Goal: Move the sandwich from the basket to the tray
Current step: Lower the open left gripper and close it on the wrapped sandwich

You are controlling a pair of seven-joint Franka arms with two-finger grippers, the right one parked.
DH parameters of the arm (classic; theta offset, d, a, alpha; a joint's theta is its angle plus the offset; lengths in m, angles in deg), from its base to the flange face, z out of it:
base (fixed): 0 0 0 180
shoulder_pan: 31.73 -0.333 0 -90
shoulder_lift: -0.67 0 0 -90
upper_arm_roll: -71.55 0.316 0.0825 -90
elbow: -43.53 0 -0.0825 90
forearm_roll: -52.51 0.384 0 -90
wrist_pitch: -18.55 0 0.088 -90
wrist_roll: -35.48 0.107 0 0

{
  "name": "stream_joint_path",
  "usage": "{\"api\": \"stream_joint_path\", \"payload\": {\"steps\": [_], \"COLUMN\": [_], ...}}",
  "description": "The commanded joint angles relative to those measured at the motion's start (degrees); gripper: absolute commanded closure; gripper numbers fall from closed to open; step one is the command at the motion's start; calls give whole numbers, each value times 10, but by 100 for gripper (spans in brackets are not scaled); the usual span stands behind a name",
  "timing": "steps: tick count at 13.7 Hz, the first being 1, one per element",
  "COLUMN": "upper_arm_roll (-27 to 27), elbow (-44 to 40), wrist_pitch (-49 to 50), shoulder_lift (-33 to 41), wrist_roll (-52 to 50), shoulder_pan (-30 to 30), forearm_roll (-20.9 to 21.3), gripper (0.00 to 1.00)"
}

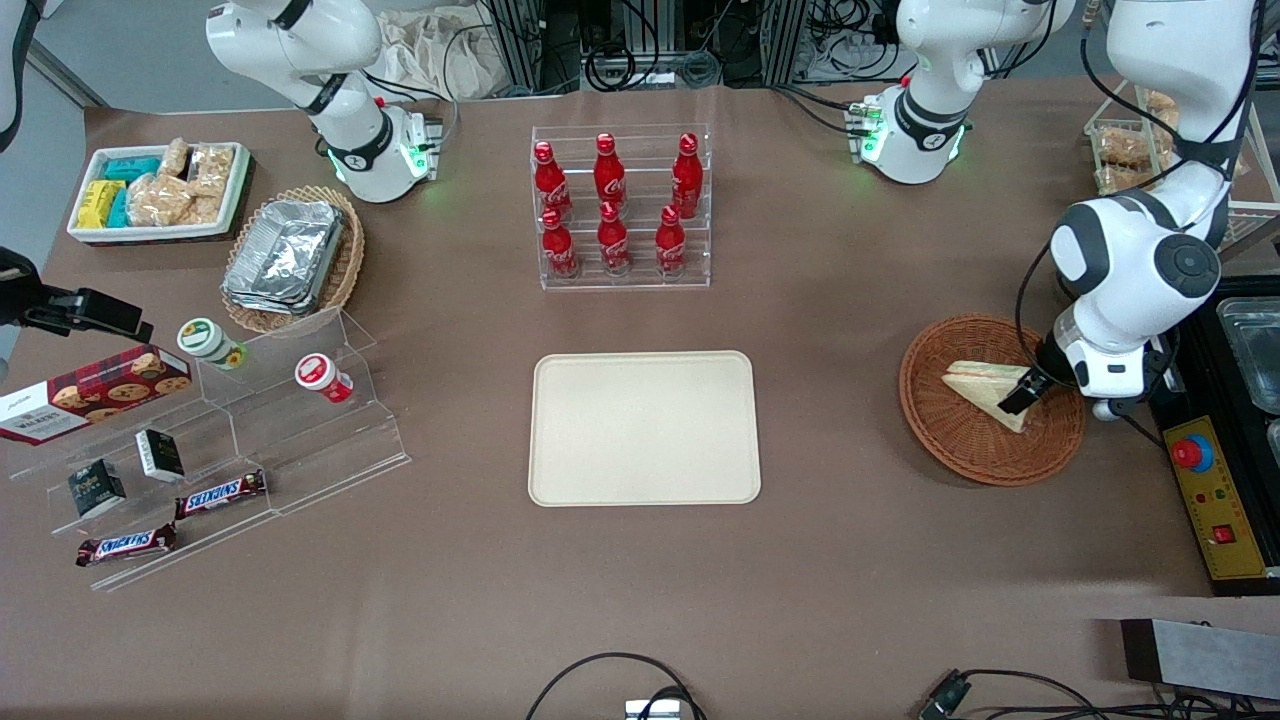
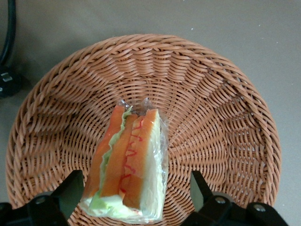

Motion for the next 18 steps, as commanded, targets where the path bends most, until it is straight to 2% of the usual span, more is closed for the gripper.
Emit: {"api": "stream_joint_path", "payload": {"steps": [1, 2, 3, 7, 8, 13, 18], "upper_arm_roll": [-3, -3, -3, -3, -3, -4, -7], "elbow": [5, 4, 4, 4, 4, 4, -4], "wrist_pitch": [-27, -28, -31, -31, -31, -13, 89], "shoulder_lift": [-13, -16, -17, -18, -18, -1, 72], "wrist_roll": [-2, -2, -2, -1, -1, 8, 70], "shoulder_pan": [0, 0, 0, 0, 0, 1, 4], "forearm_roll": [-18, -19, -20, -23, -23, -23, -17], "gripper": [5, 10, 20, 96, 100, 100, 100]}}
